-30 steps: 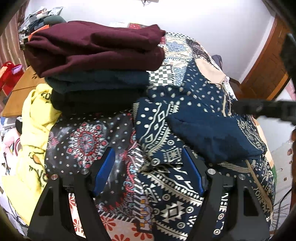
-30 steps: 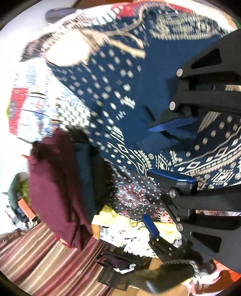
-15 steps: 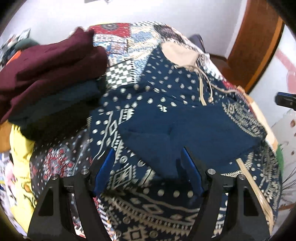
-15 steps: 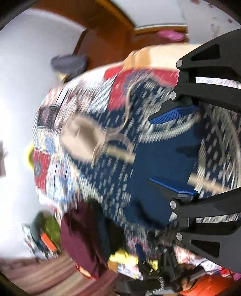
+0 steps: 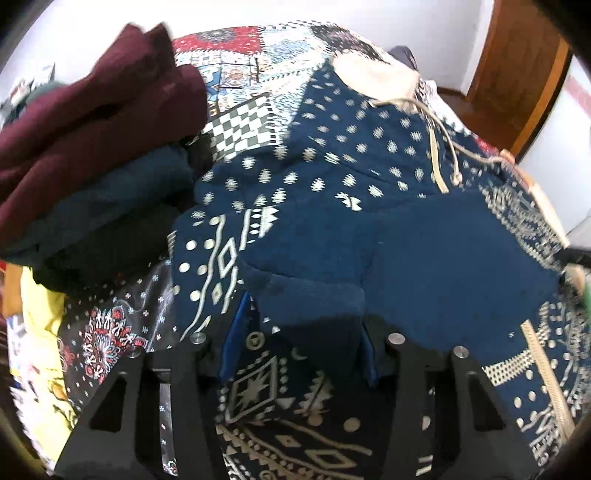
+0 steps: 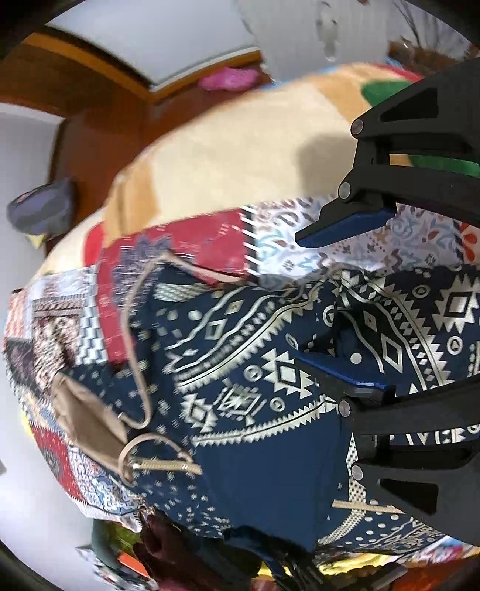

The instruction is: Fold large clothes

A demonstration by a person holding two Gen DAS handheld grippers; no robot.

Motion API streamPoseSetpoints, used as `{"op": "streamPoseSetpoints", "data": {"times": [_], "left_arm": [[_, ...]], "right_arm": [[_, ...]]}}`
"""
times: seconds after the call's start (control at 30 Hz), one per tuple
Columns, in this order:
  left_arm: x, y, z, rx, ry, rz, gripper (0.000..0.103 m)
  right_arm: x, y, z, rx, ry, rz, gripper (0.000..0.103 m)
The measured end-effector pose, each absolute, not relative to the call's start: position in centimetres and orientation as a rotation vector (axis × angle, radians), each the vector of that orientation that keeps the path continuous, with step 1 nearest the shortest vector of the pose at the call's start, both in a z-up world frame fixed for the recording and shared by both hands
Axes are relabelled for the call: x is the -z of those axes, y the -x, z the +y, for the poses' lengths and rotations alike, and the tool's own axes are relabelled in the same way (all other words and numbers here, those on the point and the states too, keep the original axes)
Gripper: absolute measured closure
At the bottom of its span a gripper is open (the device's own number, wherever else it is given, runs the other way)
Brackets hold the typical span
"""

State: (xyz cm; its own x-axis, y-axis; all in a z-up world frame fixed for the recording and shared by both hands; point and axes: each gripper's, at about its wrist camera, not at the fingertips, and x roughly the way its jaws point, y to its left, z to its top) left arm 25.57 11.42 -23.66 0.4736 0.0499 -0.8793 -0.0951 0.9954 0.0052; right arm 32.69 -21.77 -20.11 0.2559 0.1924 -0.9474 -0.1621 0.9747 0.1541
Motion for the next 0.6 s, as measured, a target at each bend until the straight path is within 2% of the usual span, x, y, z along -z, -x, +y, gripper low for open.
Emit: {"op": "streamPoseSetpoints", "data": {"times": [0.13,0.27,0.47,0.57,0.6], "left_arm": [[23.5,-24.4,13.7,-0.075,0.152,1.068,0.051],[24.9,-23.1,15.8,-0.047,0.288,1.098,0.056],[24.7,-22.2,16.2,-0.054,0.347,1.059,0.060],[23.9,-22.1,16.3,-0.067,0.325,1.030,0.079],[23.5,-22.1,16.1,-0.073,0.309,1.013,0.082]], "right_arm": [[21.1,-32.7,-21.3,-0.247,-0.032,1.292,0.048],[21.7,-32.7,-21.0,-0.249,-0.049,1.293,0.048],[22.0,-32.6,-21.2,-0.243,-0.052,1.287,0.048],[21.4,-32.5,-21.2,-0.241,-0.036,1.282,0.048],[21.1,-32.5,-21.2,-0.242,-0.027,1.275,0.048]]}}
